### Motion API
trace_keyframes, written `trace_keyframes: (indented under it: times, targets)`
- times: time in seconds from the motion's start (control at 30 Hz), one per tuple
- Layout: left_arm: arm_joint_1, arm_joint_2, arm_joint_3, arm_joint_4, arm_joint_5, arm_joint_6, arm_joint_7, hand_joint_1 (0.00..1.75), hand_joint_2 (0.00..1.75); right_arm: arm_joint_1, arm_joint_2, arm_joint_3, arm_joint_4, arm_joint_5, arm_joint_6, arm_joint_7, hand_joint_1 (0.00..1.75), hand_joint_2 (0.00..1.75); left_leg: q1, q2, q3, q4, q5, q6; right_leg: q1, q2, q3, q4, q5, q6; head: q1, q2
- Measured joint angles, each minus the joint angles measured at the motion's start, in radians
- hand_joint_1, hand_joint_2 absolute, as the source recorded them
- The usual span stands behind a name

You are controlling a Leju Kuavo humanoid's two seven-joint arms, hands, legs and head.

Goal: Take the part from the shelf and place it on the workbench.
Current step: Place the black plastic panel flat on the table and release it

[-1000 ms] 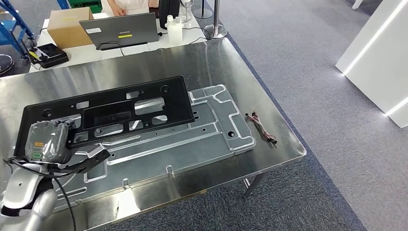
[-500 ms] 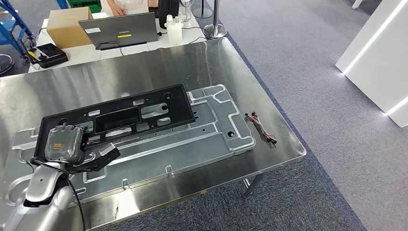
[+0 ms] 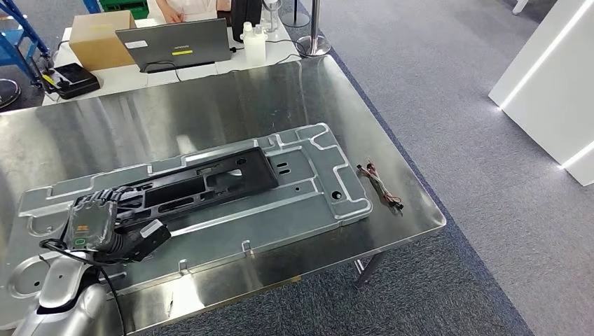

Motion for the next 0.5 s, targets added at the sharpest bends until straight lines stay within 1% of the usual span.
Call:
trace_keyframes:
  times: [0.13,0.37,0.5]
  targets:
    - [0.015,0.009,0.008,-0.037,-0.002,-0.014,0.000,0.00,0.00,0.002,0.001,-0.001,0.000,0.000,0.001,-0.010,0.00,0.00,0.000,0.000,0.000,0.000,0.000,0.000,0.000,0.000,0.000,0.000,0.000,0.000,0.000,0.000]
    - [0.041,0.039,0.023,-0.160,-0.008,-0.054,0.004,0.00,0.00,0.002,0.009,-0.015,0.000,-0.025,0.002,-0.045,0.00,0.00,0.000,-0.001,0.000,0.000,0.000,0.000,0.000,-0.001,0.000,0.000,0.000,0.000,0.000,0.000]
    - [0.044,0.042,0.024,-0.171,-0.008,-0.056,0.004,0.00,0.00,0.002,0.009,-0.017,0.000,-0.028,0.002,-0.049,0.00,0.00,0.000,-0.001,0.000,0.000,0.000,0.000,0.000,0.000,0.000,0.000,0.000,0.000,0.000,0.000]
